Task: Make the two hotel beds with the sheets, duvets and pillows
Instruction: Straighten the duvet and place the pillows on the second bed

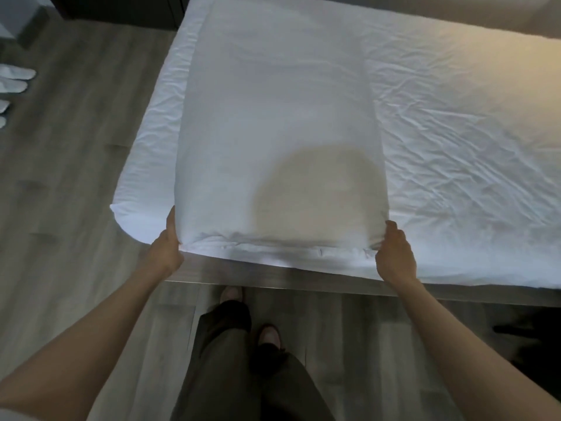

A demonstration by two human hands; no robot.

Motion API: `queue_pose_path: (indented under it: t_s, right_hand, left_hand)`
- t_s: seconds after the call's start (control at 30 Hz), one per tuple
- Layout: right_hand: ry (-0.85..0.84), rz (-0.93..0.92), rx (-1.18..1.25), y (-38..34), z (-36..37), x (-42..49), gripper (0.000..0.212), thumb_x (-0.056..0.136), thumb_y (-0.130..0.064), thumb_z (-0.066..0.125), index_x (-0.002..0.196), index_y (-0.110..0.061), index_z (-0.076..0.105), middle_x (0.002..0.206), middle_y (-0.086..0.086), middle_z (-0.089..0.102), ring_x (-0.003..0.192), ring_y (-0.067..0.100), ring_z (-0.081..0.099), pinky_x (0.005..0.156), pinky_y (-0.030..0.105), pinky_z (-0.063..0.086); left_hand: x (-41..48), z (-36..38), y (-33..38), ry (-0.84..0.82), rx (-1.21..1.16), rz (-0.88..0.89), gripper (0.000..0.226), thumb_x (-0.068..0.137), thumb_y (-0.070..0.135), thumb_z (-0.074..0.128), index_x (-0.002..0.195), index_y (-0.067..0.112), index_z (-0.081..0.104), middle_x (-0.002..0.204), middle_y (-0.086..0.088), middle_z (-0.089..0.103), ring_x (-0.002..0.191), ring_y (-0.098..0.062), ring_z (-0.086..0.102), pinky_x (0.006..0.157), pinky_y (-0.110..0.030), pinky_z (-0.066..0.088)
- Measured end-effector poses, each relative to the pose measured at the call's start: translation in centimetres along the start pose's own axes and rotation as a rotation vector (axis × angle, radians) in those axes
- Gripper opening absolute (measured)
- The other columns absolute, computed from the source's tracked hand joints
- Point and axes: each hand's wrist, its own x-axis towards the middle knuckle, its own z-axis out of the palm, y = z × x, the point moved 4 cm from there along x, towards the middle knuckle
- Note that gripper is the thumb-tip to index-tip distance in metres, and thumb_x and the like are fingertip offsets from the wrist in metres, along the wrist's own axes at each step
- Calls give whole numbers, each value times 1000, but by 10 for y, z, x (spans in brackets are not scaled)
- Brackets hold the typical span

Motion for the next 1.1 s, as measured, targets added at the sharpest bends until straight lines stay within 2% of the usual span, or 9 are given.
queue_pose_path:
  t_s: [0.13,0.23,0.3,0.4,0.6,0.77,0.87,0.93,1.1]
  right_hand:
    - [-127,34,-139,-16,-8,12,55,88,0,57,139,-10,39,133,12,52,117,33,51,93,44,47]
    - [167,-63,-144,-38,-41,15,43,89,6,52,127,-14,54,123,9,62,108,29,57,86,39,48]
    - [273,-97,46,-53,-60,20,42,91,5,47,126,-16,54,124,9,61,110,30,54,87,40,46]
    - [201,-68,279,-76,-74,40,38,100,-19,41,138,-15,42,141,11,46,124,36,43,94,44,40]
    - [-2,61,499,-115,-73,110,71,94,-53,47,151,-20,22,156,9,25,140,37,28,110,51,30]
    - [-79,208,556,-136,-46,189,97,82,-72,52,154,-20,13,157,10,25,141,40,26,114,55,24]
    - [-32,338,505,-141,-29,226,115,63,-90,47,153,-28,10,154,9,24,138,42,26,109,63,25]
    - [31,416,494,-140,-20,243,123,50,-96,44,150,-31,14,150,7,31,134,40,31,105,64,29]
    - [138,491,446,-134,7,269,118,55,-94,46,150,-30,20,152,7,34,136,37,34,109,63,22]
  left_hand:
    - [11,-40,3,136,97,-176,71,80,-9,48,146,17,37,136,-16,45,116,-38,50,90,-44,42]
    - [27,-80,35,389,-34,-216,52,90,0,44,141,12,43,141,-15,46,121,-38,49,101,-45,39]
    - [44,-98,61,435,-129,-185,45,97,15,44,142,12,40,139,-16,48,121,-37,50,103,-45,37]
    - [73,-111,100,388,-256,-199,54,99,36,43,148,17,31,147,-16,41,131,-34,44,108,-43,34]
    - [143,-110,139,228,-456,-335,80,92,59,46,155,24,11,155,-12,29,139,-35,33,109,-43,30]
    - [219,-109,131,233,-509,-378,107,70,87,45,153,27,15,155,-4,32,140,-32,34,114,-44,29]
    - [259,-107,121,227,-596,-405,123,53,95,52,152,30,20,152,0,38,137,-30,38,113,-43,30]
    - [278,-94,112,206,-605,-447,116,62,87,57,153,31,14,153,-2,36,137,-30,38,112,-41,31]
    - [307,-65,101,161,-644,-510,129,49,90,62,153,32,11,150,-4,40,134,-32,41,111,-46,33]
